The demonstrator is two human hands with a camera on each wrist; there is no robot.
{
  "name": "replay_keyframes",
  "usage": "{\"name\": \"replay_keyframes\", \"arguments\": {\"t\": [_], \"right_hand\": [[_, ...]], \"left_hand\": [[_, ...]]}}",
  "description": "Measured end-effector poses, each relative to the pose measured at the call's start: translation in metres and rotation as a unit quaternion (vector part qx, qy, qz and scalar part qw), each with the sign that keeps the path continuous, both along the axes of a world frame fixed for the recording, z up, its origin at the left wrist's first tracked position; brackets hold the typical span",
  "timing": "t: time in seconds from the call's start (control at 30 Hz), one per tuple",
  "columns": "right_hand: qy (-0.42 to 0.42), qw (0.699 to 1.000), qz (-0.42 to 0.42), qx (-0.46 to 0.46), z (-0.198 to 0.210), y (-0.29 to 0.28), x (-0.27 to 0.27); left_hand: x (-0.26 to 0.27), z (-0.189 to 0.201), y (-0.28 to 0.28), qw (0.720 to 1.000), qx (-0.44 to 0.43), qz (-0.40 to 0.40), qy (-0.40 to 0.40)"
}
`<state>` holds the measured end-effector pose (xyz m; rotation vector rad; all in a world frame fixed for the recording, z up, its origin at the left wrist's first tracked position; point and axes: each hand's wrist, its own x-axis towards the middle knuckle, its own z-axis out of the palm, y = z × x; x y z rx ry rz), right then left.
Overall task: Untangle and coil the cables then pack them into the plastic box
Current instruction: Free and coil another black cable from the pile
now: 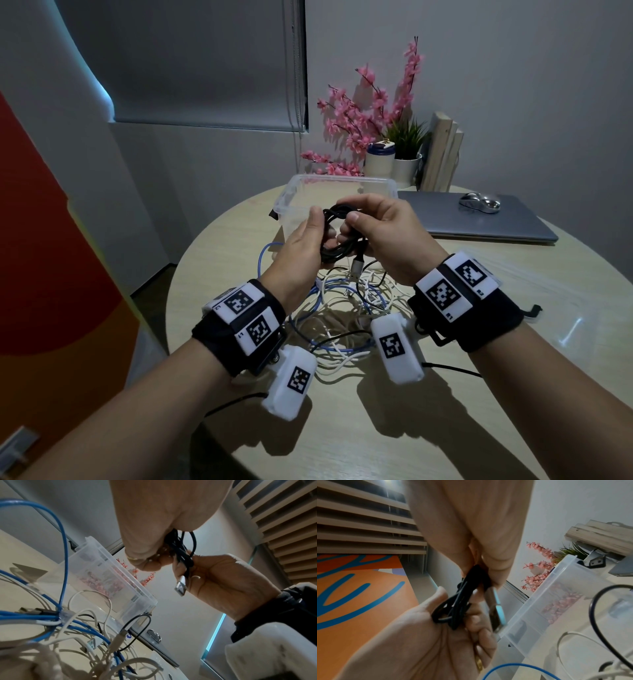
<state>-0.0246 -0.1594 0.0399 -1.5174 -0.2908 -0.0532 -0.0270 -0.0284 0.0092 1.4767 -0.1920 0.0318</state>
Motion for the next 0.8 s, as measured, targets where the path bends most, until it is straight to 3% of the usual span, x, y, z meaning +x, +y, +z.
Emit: {"name": "replay_keyframes", "arguments": {"t": [0.17,0.3,0.5,0.67,0.8], "right_hand": [[-0.024,0.998,0.010,-0.063,0.003,0.000,-0.003],[-0.030,0.998,0.018,-0.045,0.003,-0.001,-0.004],[-0.036,0.995,0.017,-0.093,0.000,-0.005,-0.001],[-0.027,0.992,0.038,-0.117,-0.003,-0.007,-0.001],[0.031,0.986,0.055,-0.155,-0.008,-0.015,0.000]], "left_hand": [[0.004,0.002,0.000,0.996,0.048,0.070,0.007],[0.003,0.001,0.001,0.992,0.086,0.088,0.016],[0.003,0.006,0.004,0.998,0.025,-0.008,0.063],[0.005,0.007,0.005,0.999,-0.004,0.010,0.050],[0.008,0.013,0.012,0.999,-0.012,0.032,0.041]]}}
